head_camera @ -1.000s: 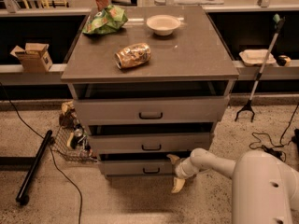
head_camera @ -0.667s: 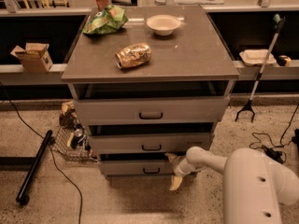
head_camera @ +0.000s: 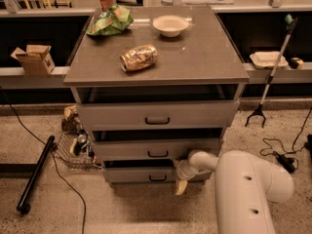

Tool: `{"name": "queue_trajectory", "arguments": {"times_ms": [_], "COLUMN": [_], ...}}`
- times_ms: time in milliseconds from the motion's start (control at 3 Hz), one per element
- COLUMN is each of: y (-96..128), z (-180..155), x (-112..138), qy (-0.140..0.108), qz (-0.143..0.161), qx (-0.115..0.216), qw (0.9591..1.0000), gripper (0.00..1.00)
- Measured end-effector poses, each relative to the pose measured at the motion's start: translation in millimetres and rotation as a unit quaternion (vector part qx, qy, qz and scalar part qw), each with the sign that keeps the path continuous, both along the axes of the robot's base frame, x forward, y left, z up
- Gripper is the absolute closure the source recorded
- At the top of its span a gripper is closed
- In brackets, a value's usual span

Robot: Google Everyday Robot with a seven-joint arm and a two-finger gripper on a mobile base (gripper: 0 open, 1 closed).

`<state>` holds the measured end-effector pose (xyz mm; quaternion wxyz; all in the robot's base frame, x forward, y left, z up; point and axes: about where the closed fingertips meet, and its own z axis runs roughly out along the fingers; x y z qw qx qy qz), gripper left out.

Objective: Open bottom drawer

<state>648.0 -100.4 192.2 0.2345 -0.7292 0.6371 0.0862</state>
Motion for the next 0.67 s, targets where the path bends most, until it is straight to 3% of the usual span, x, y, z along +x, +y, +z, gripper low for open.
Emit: {"name": "queue_trajectory", "arguments": {"times_ms": [333, 667], "y": [6, 11], "z": [-20, -35], "x": [1, -3], "qy": [0.020, 0.038], "qz": [0.000, 0.004], "qx": [0.003, 0.008], "qw": [0.9998, 0.9992], "gripper": [0.00, 0.17]}}
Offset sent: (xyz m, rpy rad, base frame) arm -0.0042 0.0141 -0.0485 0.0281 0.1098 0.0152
